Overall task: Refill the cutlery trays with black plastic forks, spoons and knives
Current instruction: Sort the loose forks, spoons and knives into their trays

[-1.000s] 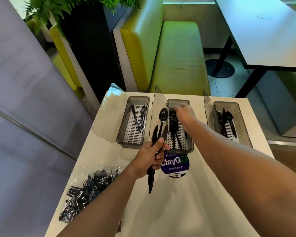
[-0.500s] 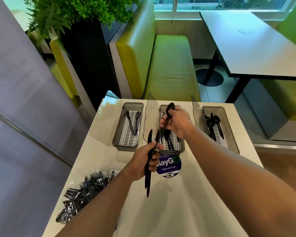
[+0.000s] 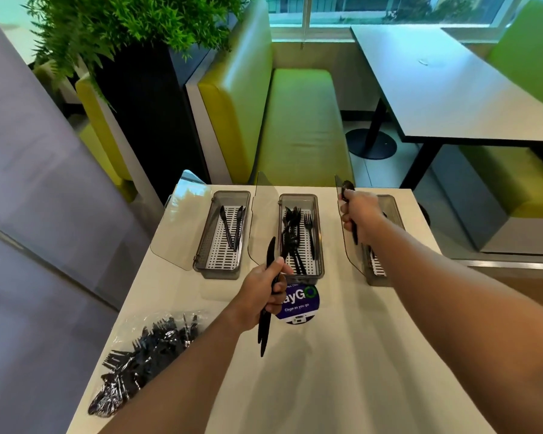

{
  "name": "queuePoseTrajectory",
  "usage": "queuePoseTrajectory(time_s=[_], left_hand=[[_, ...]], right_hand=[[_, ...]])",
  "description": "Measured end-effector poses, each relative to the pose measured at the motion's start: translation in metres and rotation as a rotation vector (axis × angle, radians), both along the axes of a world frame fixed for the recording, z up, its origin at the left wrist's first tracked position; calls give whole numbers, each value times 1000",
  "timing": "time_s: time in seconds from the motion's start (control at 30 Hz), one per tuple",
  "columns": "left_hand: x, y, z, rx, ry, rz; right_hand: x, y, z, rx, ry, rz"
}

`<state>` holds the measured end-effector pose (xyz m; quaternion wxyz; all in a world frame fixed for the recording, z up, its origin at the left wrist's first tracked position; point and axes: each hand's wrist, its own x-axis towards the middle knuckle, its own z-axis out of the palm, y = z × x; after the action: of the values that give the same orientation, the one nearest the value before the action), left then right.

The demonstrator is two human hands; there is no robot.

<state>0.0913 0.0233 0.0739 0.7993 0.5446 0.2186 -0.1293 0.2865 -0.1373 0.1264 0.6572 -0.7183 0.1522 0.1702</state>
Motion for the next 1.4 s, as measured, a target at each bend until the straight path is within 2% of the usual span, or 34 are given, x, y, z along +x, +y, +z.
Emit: queuePoseTrajectory(time_s=[0.13,0.3,0.43,0.5,0.6,0.77,0.9,1.0,1.17,1.4], left_hand=[[10,-9,-5,-46,54,24],[20,-17,-10,-67,70,10],[24,-20,-10,-55,44,-29],[26,-20,-10,-50,26,-37],[28,-17,-7,-33,-18,-42],[25,-13,-1,-68,-53,-19],[17,-5,3,-149,-56,7],[8,4,8,-206,-70,5],[-5,16,11,-227,-77,-6],[-19,18,14,-196,-77,-5]], right_hand=[[23,-40,-12,-207,35,-57],[36,-76,-43,-265,168,-63],[31,-80,-48,-433,23,5],[26,-71,-42,-348,-108,25],[14,-44,-24,-123,-198,125],[-21,13,-1,16,-140,489],[-49,42,-2,33,-63,676],[-65,51,-4,59,-63,712],[-85,60,0,185,-5,642],[-110,72,-8,184,19,716]])
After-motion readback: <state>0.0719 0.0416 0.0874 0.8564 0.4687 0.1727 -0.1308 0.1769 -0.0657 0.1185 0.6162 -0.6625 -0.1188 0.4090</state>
